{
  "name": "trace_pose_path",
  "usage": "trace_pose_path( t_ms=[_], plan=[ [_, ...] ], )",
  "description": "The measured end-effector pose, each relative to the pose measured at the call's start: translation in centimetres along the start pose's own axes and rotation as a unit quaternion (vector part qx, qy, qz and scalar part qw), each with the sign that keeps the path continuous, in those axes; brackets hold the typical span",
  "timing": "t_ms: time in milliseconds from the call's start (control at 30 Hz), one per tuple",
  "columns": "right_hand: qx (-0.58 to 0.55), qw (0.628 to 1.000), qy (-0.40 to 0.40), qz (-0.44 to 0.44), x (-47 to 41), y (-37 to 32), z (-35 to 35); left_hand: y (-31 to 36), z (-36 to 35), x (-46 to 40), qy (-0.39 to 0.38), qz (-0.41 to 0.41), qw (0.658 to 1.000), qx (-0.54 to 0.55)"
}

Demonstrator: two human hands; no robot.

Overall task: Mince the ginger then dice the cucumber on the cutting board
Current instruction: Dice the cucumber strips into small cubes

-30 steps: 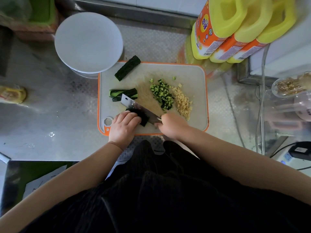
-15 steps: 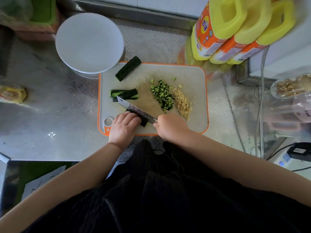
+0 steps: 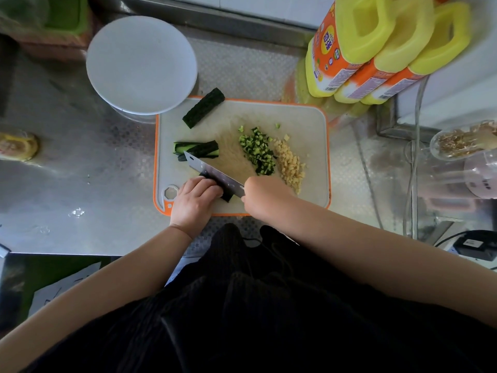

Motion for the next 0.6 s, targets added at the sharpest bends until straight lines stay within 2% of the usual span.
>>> trace_pose_path(
  t_ms=[233, 433, 600],
  plan=[
    [-0.038, 0.999, 0.032, -0.003, 0.3, 0.1, -1.9, 0.2, 0.1, 0.0, 0.004, -0.007, 1.0, -0.001],
    [-0.105, 0.994, 0.026, 0.006, -0.4, 1.0, -2.0, 0.2, 0.1, 0.1, 0.01, -0.017, 1.0, -0.016],
    [-0.105, 0.993, 0.043, 0.027, -0.3, 1.0, -1.5, 0.3, 0.2, 0.3, 0.013, -0.028, 0.999, -0.027]
  ],
)
Point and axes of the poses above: each hand's wrist, its own x-axis away from the middle knuckle, its own z-axis out of the back of the hand, y = z × x, the point moved 9 cm from there along -x, towards the middle knuckle, and after that the axes turned 7 degrees about y, right-handed, at the moved point
